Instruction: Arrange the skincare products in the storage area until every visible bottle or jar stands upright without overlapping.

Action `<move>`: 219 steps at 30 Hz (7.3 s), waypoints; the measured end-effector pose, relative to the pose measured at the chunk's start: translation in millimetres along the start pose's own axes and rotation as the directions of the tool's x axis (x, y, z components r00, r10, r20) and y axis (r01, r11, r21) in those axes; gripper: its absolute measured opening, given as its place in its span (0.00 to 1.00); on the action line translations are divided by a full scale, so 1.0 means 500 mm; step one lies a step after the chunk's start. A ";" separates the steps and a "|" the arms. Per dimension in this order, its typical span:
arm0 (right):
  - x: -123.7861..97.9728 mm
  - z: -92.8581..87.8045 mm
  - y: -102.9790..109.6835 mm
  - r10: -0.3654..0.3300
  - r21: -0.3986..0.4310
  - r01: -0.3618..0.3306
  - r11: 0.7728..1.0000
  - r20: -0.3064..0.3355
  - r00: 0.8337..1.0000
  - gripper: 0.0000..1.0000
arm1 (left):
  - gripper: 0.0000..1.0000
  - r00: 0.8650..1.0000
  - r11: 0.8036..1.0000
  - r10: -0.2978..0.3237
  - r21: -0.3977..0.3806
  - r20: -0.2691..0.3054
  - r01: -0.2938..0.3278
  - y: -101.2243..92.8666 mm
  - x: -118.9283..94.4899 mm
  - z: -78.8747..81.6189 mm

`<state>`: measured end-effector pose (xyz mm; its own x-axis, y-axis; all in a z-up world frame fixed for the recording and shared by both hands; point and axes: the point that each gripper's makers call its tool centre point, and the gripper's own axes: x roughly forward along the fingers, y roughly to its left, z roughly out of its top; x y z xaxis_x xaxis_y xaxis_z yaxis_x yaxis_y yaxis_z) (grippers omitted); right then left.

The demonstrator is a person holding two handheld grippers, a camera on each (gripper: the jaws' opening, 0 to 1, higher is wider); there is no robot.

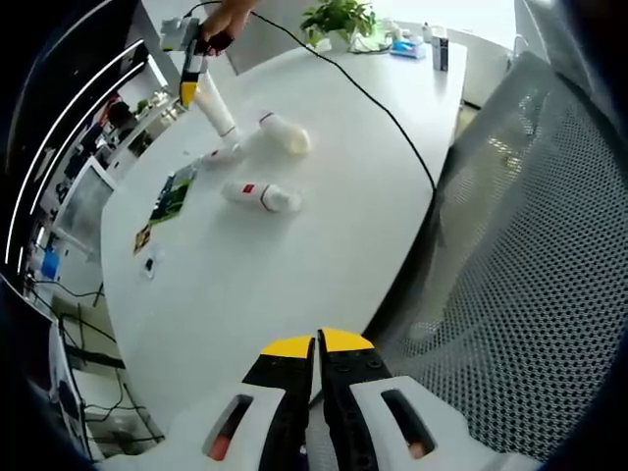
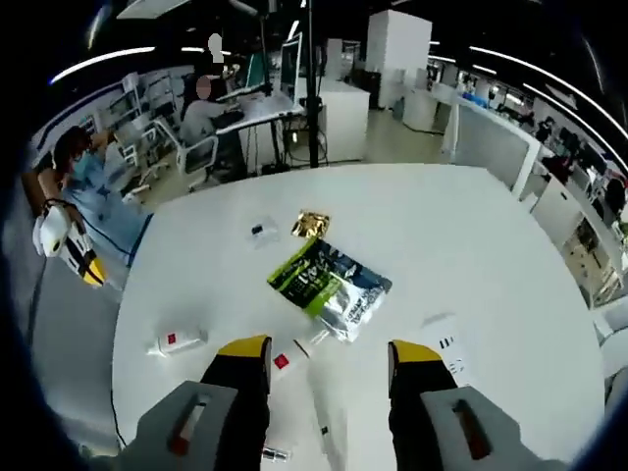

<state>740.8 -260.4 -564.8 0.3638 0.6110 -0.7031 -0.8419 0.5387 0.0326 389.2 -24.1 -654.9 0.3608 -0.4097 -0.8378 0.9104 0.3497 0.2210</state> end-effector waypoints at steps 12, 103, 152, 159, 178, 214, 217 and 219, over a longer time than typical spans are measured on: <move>-0.109 -0.049 0.051 -0.209 0.363 0.126 0.923 0.200 0.957 0.60 | 0.00 0.999 1.000 0.007 0.021 0.037 -0.007 0.001 -0.005 0.016; 0.091 -0.316 0.204 -0.133 0.524 0.264 0.810 -0.273 0.953 0.26 | 0.01 1.000 1.000 0.028 0.010 0.007 -0.028 0.008 -0.005 0.002; 0.067 -0.273 0.216 -0.232 0.268 0.283 0.921 -0.209 0.950 0.22 | 0.01 0.999 0.999 0.035 0.008 0.014 -0.035 0.012 -0.007 0.004; 0.035 -0.245 0.244 -0.252 0.274 0.270 0.923 -0.099 0.963 0.21 | 0.01 0.999 0.999 0.040 0.011 0.021 -0.041 0.014 -0.008 0.007; -0.026 -0.196 0.360 -0.284 0.372 0.225 0.901 0.113 0.952 0.21 | 0.01 0.997 0.998 0.053 0.016 0.048 -0.053 0.016 -0.012 0.017; -0.148 -0.106 0.650 -0.260 0.442 0.057 0.895 0.415 0.872 0.21 | 0.00 0.991 0.999 0.034 -0.013 0.132 -0.033 0.002 -0.023 0.046; -0.152 -0.104 0.665 -0.254 0.440 0.045 0.897 0.429 0.867 0.21 | 0.00 0.987 0.999 0.023 -0.026 0.157 -0.019 -0.002 -0.026 0.054; -0.155 -0.100 0.677 -0.245 0.430 0.036 0.902 0.441 0.863 0.21 | 0.02 0.986 0.999 0.018 -0.038 0.166 -0.012 -0.004 -0.028 0.058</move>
<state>407.6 -154.2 -534.6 0.6961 0.6513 -0.3020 -0.5746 0.7577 0.3094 388.1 -43.4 -629.3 0.4054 -0.5374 -0.7395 0.8978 0.3863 0.2115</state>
